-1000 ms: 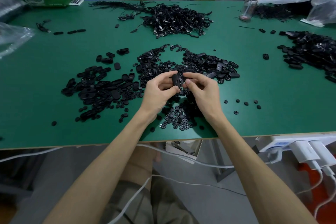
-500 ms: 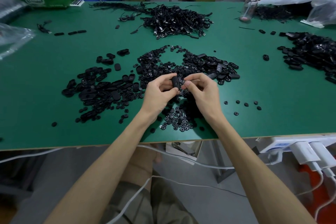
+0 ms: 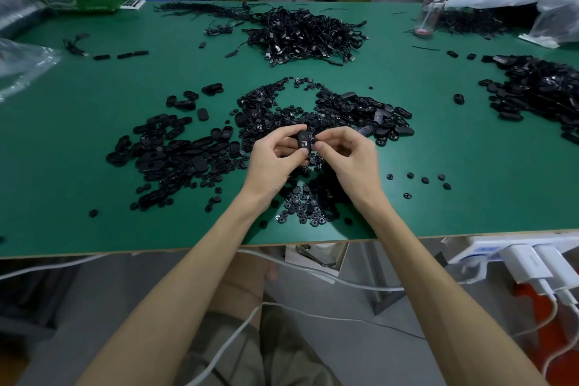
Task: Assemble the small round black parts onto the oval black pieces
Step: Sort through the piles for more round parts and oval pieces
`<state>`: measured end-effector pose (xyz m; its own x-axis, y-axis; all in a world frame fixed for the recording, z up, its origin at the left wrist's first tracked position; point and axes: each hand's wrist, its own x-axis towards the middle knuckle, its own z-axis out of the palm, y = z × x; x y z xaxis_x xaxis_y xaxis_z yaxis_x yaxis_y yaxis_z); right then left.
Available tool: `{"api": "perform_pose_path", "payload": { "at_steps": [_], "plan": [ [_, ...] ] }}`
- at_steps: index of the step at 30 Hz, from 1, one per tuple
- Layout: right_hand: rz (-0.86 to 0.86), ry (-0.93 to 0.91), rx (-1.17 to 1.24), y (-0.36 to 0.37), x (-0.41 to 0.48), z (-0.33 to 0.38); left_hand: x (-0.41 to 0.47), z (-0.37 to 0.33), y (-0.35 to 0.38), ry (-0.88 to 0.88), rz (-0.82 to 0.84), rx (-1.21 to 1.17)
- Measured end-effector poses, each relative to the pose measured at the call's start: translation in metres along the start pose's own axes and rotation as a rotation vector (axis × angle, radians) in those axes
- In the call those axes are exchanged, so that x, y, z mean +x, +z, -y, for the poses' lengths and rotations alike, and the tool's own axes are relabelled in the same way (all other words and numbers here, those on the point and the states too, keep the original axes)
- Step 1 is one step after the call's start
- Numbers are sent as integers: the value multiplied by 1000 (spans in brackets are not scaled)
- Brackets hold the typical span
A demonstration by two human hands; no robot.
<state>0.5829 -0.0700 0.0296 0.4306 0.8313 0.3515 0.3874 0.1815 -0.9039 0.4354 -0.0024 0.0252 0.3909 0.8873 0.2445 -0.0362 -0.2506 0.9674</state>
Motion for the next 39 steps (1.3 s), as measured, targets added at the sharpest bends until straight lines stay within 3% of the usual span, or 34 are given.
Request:
{"api": "perform_pose_path", "payload": {
  "at_steps": [12, 24, 39],
  "plan": [
    [18, -26, 53, -2, 1, -1, 1, 5, -2, -69, -227, -165],
    [19, -23, 53, 0, 0, 0, 0, 6, -2, -41, -58, -85],
    [15, -32, -55, 2, -2, 3, -1, 5, -3, 33, 23, -58]
  ]
}}
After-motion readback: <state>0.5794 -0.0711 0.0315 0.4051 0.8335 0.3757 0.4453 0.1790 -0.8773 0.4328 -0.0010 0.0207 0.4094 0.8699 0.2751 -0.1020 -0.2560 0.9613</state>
